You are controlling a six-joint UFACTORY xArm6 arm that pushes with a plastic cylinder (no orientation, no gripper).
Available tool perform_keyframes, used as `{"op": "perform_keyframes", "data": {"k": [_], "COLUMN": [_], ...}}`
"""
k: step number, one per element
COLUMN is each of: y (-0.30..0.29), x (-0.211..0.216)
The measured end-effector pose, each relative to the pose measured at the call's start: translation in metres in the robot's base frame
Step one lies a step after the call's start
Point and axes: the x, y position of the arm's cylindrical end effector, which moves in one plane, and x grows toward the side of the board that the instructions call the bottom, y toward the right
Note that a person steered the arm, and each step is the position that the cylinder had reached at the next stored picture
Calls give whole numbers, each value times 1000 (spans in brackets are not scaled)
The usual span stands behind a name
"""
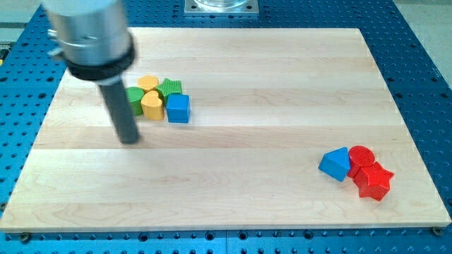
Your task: Move the cube into the red circle
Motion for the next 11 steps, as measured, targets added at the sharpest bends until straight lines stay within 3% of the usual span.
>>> {"op": "perform_keyframes", "data": {"k": [1,3,4,5,7,10,11], "y": [-25,55,83,71,139,302,315], "x": [-43,-67,-65,-62,-23,1,11]}}
